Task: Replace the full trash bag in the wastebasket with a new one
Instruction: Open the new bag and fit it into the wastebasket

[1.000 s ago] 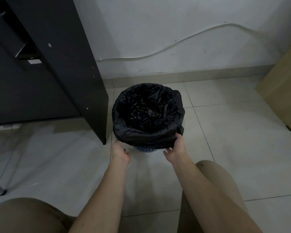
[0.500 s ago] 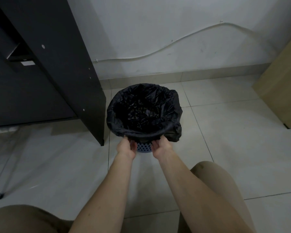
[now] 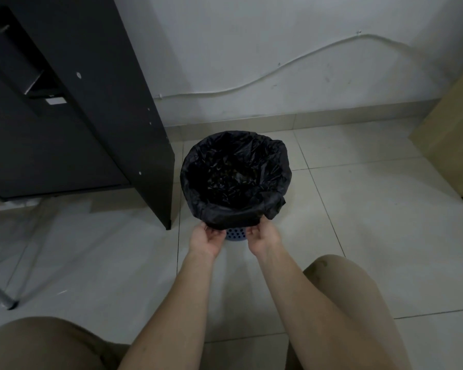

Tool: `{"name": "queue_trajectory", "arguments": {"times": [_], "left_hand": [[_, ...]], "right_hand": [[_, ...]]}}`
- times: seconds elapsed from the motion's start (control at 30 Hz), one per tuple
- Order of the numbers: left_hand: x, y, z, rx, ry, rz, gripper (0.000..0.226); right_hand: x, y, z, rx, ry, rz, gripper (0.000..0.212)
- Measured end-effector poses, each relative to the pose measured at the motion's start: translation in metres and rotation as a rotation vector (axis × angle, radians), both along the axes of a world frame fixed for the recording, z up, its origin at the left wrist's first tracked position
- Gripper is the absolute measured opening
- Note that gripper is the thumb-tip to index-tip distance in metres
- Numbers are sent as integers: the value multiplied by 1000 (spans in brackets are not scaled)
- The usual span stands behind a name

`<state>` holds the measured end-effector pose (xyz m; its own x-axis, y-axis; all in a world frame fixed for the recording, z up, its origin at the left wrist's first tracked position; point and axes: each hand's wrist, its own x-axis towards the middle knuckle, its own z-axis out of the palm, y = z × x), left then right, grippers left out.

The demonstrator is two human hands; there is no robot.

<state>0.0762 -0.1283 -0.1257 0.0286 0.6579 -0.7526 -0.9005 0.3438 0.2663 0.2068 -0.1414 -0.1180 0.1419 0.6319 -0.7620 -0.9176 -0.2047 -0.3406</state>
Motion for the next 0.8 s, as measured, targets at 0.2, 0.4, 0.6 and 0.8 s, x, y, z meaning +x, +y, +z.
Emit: {"name": "queue_trajectory", "arguments": {"times": [0.2,0.4,0.6,0.8], "left_hand": [[2,-14,6,65,39,-21,27],[2,-11,3,-52,223,-217,12],[4,8,10,-78,179,-318,25],[4,6,14,-59,247,-236,29]], "right_hand": [[-4,-24,5,62,-38,118,18],[-1,-11,6,-7,-34,79,19],[-1,3,13,-95,68,128,11],[1,12,21,-185,-11,217,15]]}}
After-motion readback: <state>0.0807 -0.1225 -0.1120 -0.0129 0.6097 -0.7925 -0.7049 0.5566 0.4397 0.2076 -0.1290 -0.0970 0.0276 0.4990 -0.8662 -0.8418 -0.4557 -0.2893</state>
